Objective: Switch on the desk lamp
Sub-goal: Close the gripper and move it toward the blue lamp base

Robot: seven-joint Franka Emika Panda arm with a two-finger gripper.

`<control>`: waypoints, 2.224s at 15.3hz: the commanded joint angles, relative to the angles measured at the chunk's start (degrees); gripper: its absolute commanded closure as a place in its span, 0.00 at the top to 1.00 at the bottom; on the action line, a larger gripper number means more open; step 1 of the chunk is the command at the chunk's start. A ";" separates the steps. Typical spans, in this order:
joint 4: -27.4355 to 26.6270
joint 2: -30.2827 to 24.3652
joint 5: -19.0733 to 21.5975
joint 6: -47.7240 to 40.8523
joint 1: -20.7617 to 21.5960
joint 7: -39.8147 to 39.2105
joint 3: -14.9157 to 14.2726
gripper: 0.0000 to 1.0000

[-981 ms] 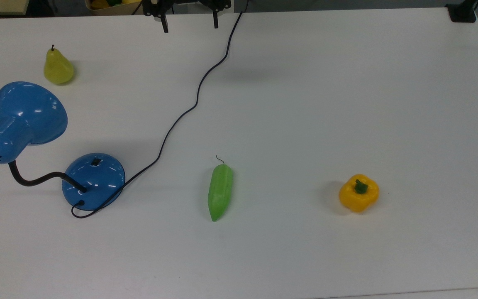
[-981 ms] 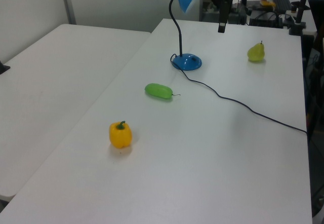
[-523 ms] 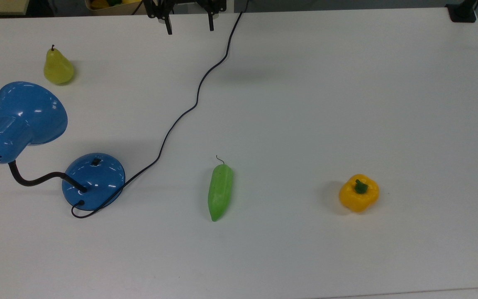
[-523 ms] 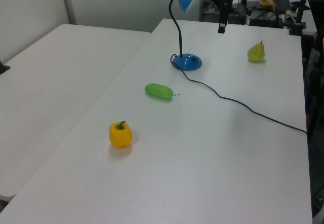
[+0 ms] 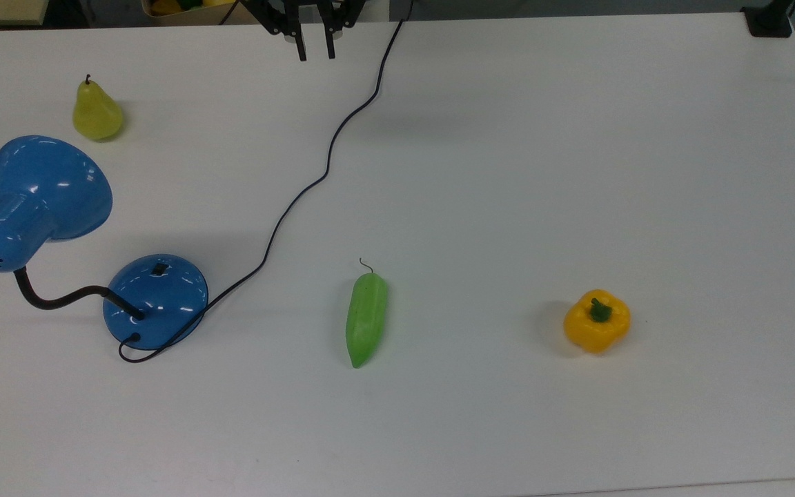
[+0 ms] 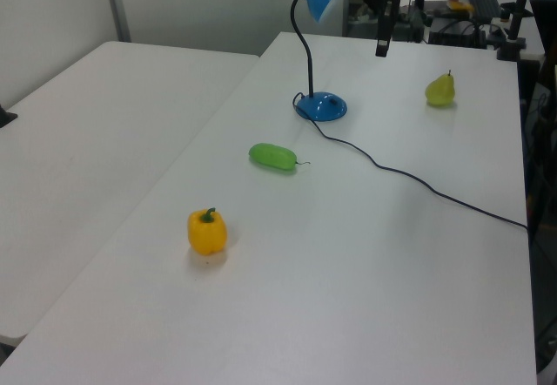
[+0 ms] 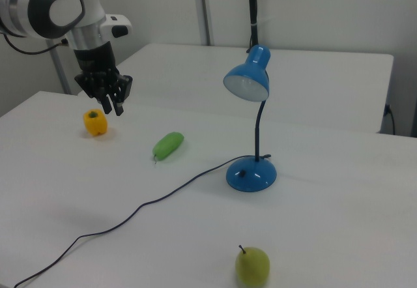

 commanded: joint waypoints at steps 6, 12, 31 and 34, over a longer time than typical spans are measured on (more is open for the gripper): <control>-0.94 -0.42 0.40 1.55 0.43 -1.28 -0.72 0.00; -1.03 -0.59 0.67 0.76 0.43 -1.19 -0.72 0.00; -10.35 5.29 -1.62 22.89 -4.75 -0.49 -2.38 0.00; -10.52 7.31 -1.62 27.73 -5.02 -0.49 -4.05 0.00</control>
